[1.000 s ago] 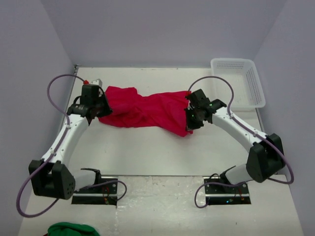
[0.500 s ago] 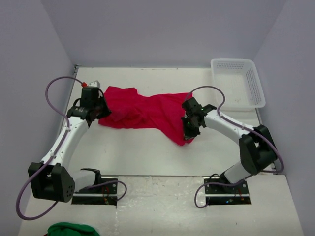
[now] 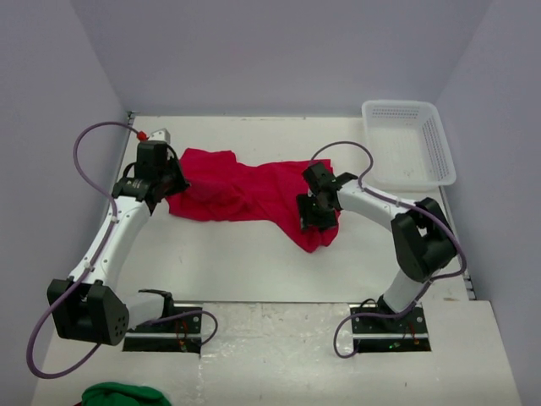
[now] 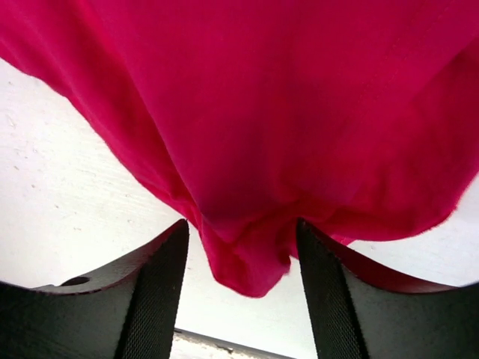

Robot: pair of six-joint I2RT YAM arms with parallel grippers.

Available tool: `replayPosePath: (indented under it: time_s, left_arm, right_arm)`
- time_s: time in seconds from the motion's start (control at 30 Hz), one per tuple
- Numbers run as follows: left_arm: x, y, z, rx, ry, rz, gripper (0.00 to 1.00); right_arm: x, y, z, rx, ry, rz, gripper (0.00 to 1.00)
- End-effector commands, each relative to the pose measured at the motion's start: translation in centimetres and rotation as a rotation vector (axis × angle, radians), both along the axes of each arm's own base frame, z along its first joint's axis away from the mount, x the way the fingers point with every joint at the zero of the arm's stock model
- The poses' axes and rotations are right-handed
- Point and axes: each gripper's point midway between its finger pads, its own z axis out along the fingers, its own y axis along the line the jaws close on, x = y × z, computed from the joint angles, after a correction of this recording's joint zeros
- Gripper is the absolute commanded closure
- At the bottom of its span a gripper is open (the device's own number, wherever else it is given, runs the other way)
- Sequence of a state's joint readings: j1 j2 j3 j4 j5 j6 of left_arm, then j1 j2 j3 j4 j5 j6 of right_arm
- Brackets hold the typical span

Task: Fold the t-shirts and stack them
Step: Flatten out the tshirt

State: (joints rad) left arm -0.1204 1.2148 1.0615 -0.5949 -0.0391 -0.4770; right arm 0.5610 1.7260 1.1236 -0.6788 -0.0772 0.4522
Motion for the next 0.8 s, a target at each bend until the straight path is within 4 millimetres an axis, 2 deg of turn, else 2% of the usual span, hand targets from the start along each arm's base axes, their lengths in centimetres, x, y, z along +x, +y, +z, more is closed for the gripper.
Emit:
replayPosePath:
  time_s: [0.0,0.13,0.23,0.3,0.33,0.37,0.4,0.47,0.67,0.77]
  left_arm:
    - [1.3,-0.3,1.8,0.006,-0.065,-0.022,1.00]
    - [1.5,-0.6,2.0,-0.005,-0.077,-0.031,1.00]
    - [1.6,-0.7,1.8,-0.007,-0.074,-0.041,1.00]
    - [1.5,-0.8,1.8,-0.006,-0.074,-0.043,1.00]
    - [1.5,-0.9,1.9,-0.006,-0.077,-0.049,1.00]
    - [1.5,-0.8,2.0,-0.006,-0.079,-0.050,1.00]
    - [1.5,-0.8,2.1,-0.006,-0.082,-0.050,1.00]
    - [1.4,-0.8,2.3,-0.006,-0.088,-0.053,1.00]
    - [1.1,-0.8,2.7,-0.006,-0.099,-0.057,1.00]
    - [0.7,-1.2,2.5,-0.022,-0.094,-0.076,1.00]
  right_arm:
    - [1.7,0.3,3.6,0.013,-0.135,-0.030,0.38]
    - [1.1,-1.3,4.2,-0.004,-0.188,-0.135,0.39]
    - [0.5,-1.4,4.0,0.023,-0.209,-0.205,0.39]
    - [0.6,-2.3,4.2,0.005,-0.235,-0.273,0.42]
    - [0.4,-2.6,4.0,-0.007,-0.233,-0.292,0.50]
    - [0.3,-2.6,3.6,-0.010,-0.220,-0.300,0.77]
    - [0.2,-2.7,3.4,-0.021,-0.212,-0.310,0.98]
    - [0.3,-2.8,2.2,-0.050,-0.186,-0.316,1.00]
    - [1.8,-3.5,0.7,-0.144,-0.191,-0.378,1.00]
    - [2.1,-3.8,-0.7,-0.190,-0.168,-0.394,1.00]
